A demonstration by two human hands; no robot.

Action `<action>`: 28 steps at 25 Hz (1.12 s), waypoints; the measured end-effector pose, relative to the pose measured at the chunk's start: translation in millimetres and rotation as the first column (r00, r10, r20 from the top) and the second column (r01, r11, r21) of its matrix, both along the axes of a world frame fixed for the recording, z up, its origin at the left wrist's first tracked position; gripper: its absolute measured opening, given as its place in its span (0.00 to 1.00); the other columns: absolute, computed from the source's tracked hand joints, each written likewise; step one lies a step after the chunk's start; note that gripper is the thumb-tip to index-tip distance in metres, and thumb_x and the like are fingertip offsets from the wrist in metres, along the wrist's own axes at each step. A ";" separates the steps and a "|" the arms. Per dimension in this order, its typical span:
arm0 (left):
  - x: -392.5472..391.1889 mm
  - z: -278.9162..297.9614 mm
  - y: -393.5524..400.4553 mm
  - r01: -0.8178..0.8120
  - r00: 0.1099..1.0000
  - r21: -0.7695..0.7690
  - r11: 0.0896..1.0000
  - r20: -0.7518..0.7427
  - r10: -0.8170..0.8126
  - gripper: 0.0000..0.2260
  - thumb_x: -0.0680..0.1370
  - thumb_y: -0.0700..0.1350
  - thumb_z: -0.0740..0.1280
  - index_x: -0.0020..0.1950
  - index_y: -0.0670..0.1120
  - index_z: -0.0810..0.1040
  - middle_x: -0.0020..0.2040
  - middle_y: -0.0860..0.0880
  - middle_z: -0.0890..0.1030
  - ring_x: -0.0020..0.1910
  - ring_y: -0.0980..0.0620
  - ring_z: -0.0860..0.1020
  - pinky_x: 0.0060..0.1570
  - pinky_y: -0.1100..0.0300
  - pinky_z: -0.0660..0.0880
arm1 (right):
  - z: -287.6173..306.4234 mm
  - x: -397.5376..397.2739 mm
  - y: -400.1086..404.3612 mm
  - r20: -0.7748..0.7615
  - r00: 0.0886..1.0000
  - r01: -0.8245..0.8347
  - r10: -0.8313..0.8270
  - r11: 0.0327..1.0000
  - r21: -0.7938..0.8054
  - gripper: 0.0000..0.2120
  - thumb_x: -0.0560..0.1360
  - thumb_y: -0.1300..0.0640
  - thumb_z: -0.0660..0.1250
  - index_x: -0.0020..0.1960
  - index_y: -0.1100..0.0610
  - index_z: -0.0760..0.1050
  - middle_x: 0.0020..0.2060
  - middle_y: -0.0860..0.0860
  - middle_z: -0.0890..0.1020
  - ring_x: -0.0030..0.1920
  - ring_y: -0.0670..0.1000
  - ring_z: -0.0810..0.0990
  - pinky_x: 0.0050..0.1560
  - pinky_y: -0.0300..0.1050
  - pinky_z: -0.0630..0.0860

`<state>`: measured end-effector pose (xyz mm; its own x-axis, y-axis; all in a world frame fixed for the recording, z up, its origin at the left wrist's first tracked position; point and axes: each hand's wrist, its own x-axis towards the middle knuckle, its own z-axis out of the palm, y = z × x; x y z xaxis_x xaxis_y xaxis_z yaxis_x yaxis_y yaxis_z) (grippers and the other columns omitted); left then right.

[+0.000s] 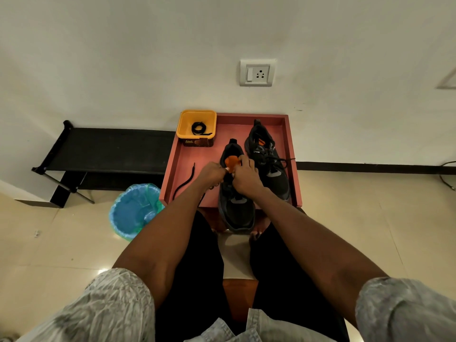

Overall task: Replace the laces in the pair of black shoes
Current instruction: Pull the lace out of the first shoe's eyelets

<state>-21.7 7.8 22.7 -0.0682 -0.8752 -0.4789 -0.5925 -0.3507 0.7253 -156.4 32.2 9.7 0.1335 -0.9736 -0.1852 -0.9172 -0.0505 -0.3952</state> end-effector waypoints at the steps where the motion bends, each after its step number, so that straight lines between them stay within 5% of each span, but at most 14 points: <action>1: -0.9 -0.3 -1.0 0.007 1.000 -0.019 1.000 0.023 -0.006 0.13 0.79 0.43 0.64 0.35 0.44 0.72 0.29 0.46 0.73 0.23 0.53 0.65 0.21 0.66 0.59 | -2.0 -1.9 3.4 0.047 0.999 0.018 -0.015 0.999 -0.048 0.16 0.76 0.65 0.64 0.63 0.63 0.70 0.73 0.59 0.59 0.70 0.63 0.63 0.66 0.61 0.69; 4: -2.1 -0.9 -1.5 0.032 0.996 -0.064 0.997 0.085 -0.026 0.14 0.79 0.42 0.65 0.33 0.43 0.72 0.30 0.47 0.75 0.24 0.54 0.69 0.23 0.64 0.63 | -8.3 -4.0 16.2 0.297 0.913 0.315 -0.278 0.945 -0.085 0.06 0.75 0.68 0.61 0.50 0.61 0.70 0.69 0.57 0.63 0.48 0.57 0.76 0.44 0.52 0.77; 7: -2.1 -2.1 -0.9 0.069 0.991 -0.088 0.994 0.123 -0.058 0.16 0.80 0.44 0.66 0.32 0.42 0.73 0.30 0.47 0.76 0.27 0.53 0.71 0.28 0.60 0.64 | -8.5 -1.7 22.3 0.464 0.656 0.630 -0.596 0.770 0.098 0.08 0.76 0.68 0.61 0.55 0.65 0.71 0.67 0.58 0.66 0.45 0.54 0.76 0.46 0.46 0.74; 9: -1.7 -4.8 0.1 0.079 0.989 -0.107 0.991 0.130 -0.065 0.16 0.80 0.44 0.65 0.33 0.41 0.73 0.32 0.44 0.77 0.29 0.49 0.72 0.29 0.59 0.64 | -4.5 0.1 20.3 0.381 0.757 0.583 -0.531 0.812 -0.027 0.12 0.76 0.65 0.62 0.60 0.64 0.72 0.68 0.60 0.65 0.59 0.59 0.73 0.57 0.50 0.73; 11: -2.6 -6.5 0.8 0.072 0.991 -0.113 0.991 0.124 -0.058 0.15 0.80 0.44 0.64 0.34 0.41 0.73 0.35 0.42 0.78 0.33 0.46 0.74 0.31 0.57 0.65 | 0.3 0.1 14.5 0.147 0.955 0.285 -0.259 0.939 -0.194 0.16 0.76 0.61 0.64 0.64 0.60 0.72 0.72 0.60 0.61 0.71 0.62 0.61 0.69 0.58 0.66; 13: -4.4 -7.1 0.7 0.077 0.990 -0.117 0.990 0.127 -0.062 0.16 0.81 0.43 0.63 0.33 0.43 0.72 0.35 0.42 0.78 0.36 0.44 0.76 0.32 0.56 0.66 | 4.0 1.3 7.1 -0.091 0.996 0.008 -0.023 0.986 -0.165 0.21 0.76 0.58 0.66 0.68 0.58 0.71 0.74 0.59 0.58 0.75 0.62 0.54 0.72 0.62 0.62; 15: -6.5 -5.4 1.2 0.087 0.987 -0.123 0.989 0.146 -0.069 0.16 0.80 0.42 0.62 0.32 0.44 0.70 0.32 0.44 0.76 0.36 0.44 0.76 0.33 0.55 0.67 | 3.3 1.4 2.9 -0.189 0.980 -0.078 0.056 0.991 -0.109 0.23 0.76 0.58 0.67 0.70 0.59 0.70 0.74 0.59 0.61 0.75 0.62 0.55 0.72 0.61 0.62; 18: -6.3 -5.0 2.5 0.113 0.978 -0.127 0.985 0.188 -0.088 0.16 0.80 0.40 0.62 0.31 0.44 0.69 0.31 0.46 0.74 0.35 0.43 0.76 0.33 0.55 0.67 | 3.4 -2.3 3.9 -0.071 0.997 -0.034 0.024 0.990 -0.135 0.19 0.76 0.61 0.64 0.67 0.62 0.71 0.71 0.58 0.65 0.69 0.61 0.66 0.69 0.59 0.66; 20: -5.7 -3.5 3.2 0.135 0.968 -0.126 0.983 0.228 -0.104 0.15 0.80 0.41 0.61 0.32 0.44 0.70 0.32 0.47 0.74 0.34 0.45 0.74 0.30 0.57 0.66 | 5.6 -7.4 7.1 0.100 0.983 0.173 -0.154 0.960 -0.222 0.13 0.76 0.64 0.62 0.60 0.64 0.72 0.66 0.57 0.68 0.59 0.59 0.73 0.63 0.57 0.72; 22: -5.3 -1.7 3.2 0.151 0.959 -0.133 0.980 0.262 -0.112 0.14 0.80 0.42 0.61 0.33 0.45 0.70 0.32 0.47 0.74 0.33 0.47 0.73 0.29 0.58 0.64 | 8.1 -16.3 7.8 0.283 0.844 0.514 -0.455 0.838 -0.183 0.10 0.75 0.66 0.64 0.57 0.62 0.72 0.61 0.57 0.70 0.54 0.56 0.75 0.59 0.54 0.75; 24: -6.0 -1.8 2.8 0.166 0.954 -0.138 0.976 0.272 -0.124 0.15 0.81 0.43 0.61 0.34 0.45 0.70 0.33 0.48 0.73 0.33 0.47 0.72 0.29 0.58 0.63 | 9.9 -24.7 8.8 0.336 0.689 0.693 -0.642 0.719 -0.046 0.13 0.75 0.64 0.65 0.60 0.62 0.73 0.64 0.58 0.70 0.60 0.57 0.73 0.63 0.54 0.73; 26: -6.0 -3.6 2.5 0.158 0.958 -0.137 0.978 0.260 -0.118 0.15 0.81 0.43 0.61 0.34 0.45 0.70 0.32 0.48 0.73 0.32 0.48 0.71 0.29 0.58 0.63 | 8.4 -25.6 8.7 0.234 0.795 0.596 -0.559 0.791 -0.138 0.16 0.75 0.62 0.65 0.63 0.59 0.73 0.69 0.59 0.66 0.69 0.60 0.66 0.70 0.56 0.67; 28: -5.4 -3.9 2.3 0.156 0.960 -0.141 0.978 0.253 -0.117 0.15 0.81 0.44 0.61 0.34 0.45 0.69 0.32 0.48 0.73 0.31 0.49 0.71 0.29 0.58 0.64 | 9.1 -16.3 8.2 0.070 0.970 0.244 -0.233 0.935 -0.258 0.19 0.75 0.62 0.65 0.66 0.56 0.72 0.74 0.59 0.61 0.75 0.61 0.57 0.73 0.60 0.60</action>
<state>-27.1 10.1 18.8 -0.0914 -0.9313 -0.3526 -0.7911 -0.1471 0.5937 -172.7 40.4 18.7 -0.1066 -0.9909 0.0825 -0.8997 0.0608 -0.4323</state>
